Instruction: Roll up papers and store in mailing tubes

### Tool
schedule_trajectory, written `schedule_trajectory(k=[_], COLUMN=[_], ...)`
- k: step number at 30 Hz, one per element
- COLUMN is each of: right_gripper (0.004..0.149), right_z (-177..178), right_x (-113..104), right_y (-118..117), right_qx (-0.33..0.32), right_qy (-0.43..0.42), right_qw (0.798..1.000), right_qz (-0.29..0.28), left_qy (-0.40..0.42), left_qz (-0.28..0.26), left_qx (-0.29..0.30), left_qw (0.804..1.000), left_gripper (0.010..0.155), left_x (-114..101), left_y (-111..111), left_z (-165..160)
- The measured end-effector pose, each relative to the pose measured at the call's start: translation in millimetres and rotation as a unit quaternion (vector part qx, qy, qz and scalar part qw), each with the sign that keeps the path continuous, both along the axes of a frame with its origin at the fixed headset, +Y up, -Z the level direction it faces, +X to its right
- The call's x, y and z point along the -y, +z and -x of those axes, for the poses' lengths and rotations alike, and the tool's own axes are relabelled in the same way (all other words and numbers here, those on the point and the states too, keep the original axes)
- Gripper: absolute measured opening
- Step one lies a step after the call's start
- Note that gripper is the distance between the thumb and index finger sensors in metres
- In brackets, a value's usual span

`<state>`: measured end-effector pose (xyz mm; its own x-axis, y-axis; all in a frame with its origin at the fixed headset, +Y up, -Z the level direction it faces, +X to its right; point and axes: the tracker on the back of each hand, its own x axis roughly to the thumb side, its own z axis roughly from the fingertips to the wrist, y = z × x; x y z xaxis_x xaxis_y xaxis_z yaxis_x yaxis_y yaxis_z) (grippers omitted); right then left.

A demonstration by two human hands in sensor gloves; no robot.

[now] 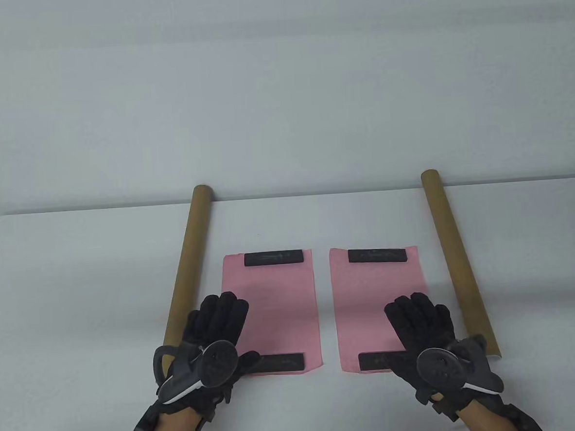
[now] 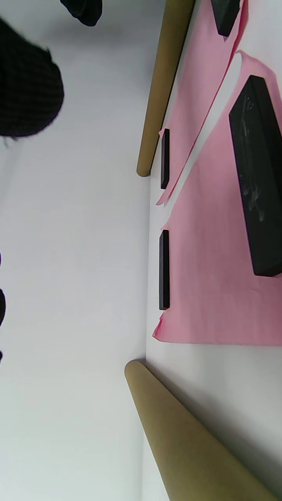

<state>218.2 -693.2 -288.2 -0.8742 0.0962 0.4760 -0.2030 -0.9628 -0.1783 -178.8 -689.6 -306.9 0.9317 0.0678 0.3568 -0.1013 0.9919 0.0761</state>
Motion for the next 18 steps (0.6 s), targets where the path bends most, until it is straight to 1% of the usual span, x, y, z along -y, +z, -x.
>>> schedule_trajectory(k=[7, 11, 14, 16, 18], right_gripper=[0.090, 0.089, 0.089, 0.089, 0.089], right_z=[-1, -1, -2, -3, -3], right_x=[-1, -1, -2, -2, -3], right_y=[0, 0, -1, -2, -4], right_qx=[-0.002, -0.001, 0.003, 0.008, 0.012], right_qy=[-0.002, -0.001, -0.004, -0.002, -0.001], right_qw=[1.000, 1.000, 1.000, 1.000, 1.000], right_qz=[-0.005, -0.008, -0.007, -0.005, -0.003], left_qy=[-0.001, -0.002, 0.002, 0.000, 0.001], left_qz=[0.007, 0.012, 0.019, 0.035, 0.051], left_qx=[-0.006, -0.022, -0.050, -0.075, -0.117], left_qw=[1.000, 1.000, 0.999, 0.997, 0.992], left_gripper=[0.095, 0.095, 0.095, 0.099, 0.099], left_x=[1, 2, 3, 6, 7], left_y=[-1, -5, -9, -14, -19], left_z=[0, 5, 13, 20, 29])
